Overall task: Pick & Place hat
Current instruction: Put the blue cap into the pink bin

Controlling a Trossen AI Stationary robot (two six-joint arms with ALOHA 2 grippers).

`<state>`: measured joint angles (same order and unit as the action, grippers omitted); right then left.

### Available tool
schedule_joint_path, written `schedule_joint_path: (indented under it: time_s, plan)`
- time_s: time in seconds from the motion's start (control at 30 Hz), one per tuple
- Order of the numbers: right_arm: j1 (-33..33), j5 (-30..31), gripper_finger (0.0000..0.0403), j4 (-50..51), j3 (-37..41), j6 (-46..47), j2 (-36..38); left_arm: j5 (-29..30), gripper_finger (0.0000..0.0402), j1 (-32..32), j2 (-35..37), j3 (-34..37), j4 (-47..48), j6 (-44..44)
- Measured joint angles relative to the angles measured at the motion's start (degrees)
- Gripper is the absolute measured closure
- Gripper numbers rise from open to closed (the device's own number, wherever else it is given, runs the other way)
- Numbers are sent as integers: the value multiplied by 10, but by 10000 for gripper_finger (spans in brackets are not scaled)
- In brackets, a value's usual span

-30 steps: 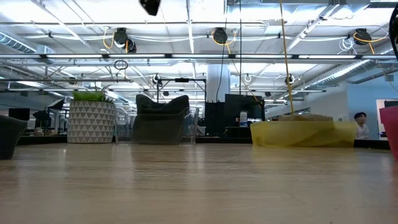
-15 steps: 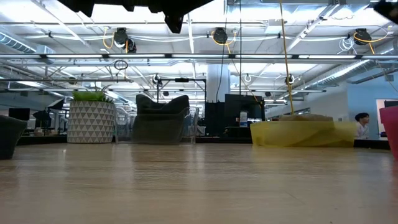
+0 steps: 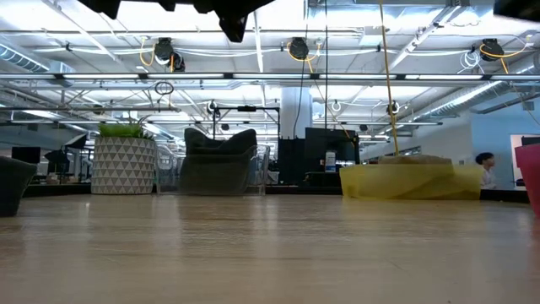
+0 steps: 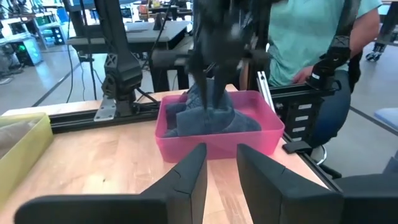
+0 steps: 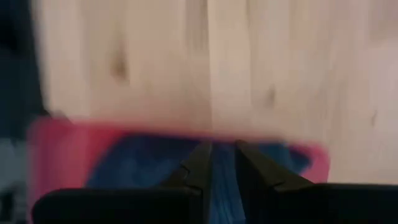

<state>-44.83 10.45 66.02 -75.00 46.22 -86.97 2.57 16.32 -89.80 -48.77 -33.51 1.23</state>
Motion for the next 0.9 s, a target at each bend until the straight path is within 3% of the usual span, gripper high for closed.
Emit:
schedule_joint_path:
  time_s: [0.1,0.33,0.63,0.9]
  plan:
    - [13,-42,356,19,0,10,-27,0,304,5,0,0,0,1]
    - [14,-2,388,-22,5,9,-27,0,304,11,0,0,7,15]
    - [14,-35,398,-57,102,41,-27,3,304,11,0,0,17,14]
    - [15,-86,402,-186,193,25,-27,5,304,11,0,0,18,13]
